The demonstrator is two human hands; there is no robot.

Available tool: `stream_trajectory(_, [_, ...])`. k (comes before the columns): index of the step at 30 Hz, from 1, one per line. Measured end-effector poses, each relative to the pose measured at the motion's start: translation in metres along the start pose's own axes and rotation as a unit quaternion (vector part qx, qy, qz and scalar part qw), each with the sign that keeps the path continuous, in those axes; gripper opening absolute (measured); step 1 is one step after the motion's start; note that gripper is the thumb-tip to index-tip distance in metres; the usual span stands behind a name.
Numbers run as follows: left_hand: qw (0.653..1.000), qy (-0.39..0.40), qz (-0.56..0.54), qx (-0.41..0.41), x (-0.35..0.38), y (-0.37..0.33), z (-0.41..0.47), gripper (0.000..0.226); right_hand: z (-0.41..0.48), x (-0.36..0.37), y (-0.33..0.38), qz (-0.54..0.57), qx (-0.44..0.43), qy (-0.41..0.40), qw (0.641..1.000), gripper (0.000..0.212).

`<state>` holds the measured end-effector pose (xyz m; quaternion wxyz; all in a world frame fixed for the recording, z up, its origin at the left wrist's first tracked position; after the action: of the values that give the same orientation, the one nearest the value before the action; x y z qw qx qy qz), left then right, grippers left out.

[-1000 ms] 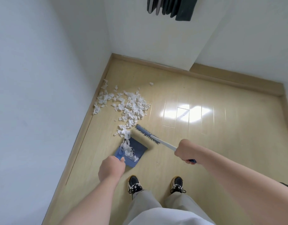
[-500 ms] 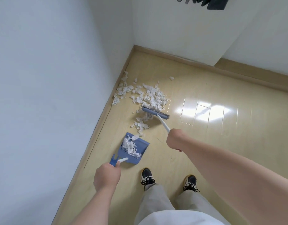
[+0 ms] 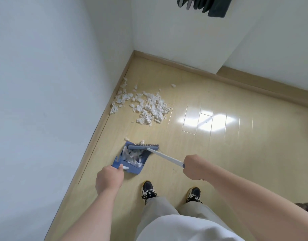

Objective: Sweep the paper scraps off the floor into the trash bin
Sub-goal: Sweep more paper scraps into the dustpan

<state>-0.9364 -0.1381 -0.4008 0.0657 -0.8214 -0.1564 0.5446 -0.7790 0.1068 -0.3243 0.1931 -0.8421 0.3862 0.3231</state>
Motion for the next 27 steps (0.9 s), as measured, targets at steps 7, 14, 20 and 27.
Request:
stream_trajectory(7, [1.000,-0.002,-0.016,0.003,0.001,-0.001,-0.004,0.044,-0.022,-0.023,-0.040,0.111,0.026,-0.010,0.993,0.024])
stream_trajectory(14, [0.999,-0.005,-0.039,0.027,-0.001,0.000,-0.028,0.052,-0.035,-0.023,-0.064,0.323,0.131,-0.037,0.937,0.026])
stream_trajectory(20, [0.996,-0.015,-0.073,0.047,-0.010,-0.025,-0.037,0.053,-0.046,-0.014,-0.084,0.490,0.206,-0.078,0.843,0.021])
stream_trajectory(27, [0.987,-0.037,-0.107,0.115,-0.030,-0.081,-0.046,0.055,-0.068,-0.012,-0.114,0.670,0.278,-0.109,0.680,0.023])
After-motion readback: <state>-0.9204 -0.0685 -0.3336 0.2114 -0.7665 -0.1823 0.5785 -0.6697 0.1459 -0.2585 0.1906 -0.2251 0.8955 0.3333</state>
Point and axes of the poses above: each hand's wrist, its own z-axis towards the middle knuckle, its own x-axis out of the palm, y = z × x, the point moved 2 cm from there along z, towards the middle knuckle, and after that the axes turned 14 degrees about -y, right-handed, at the moved point
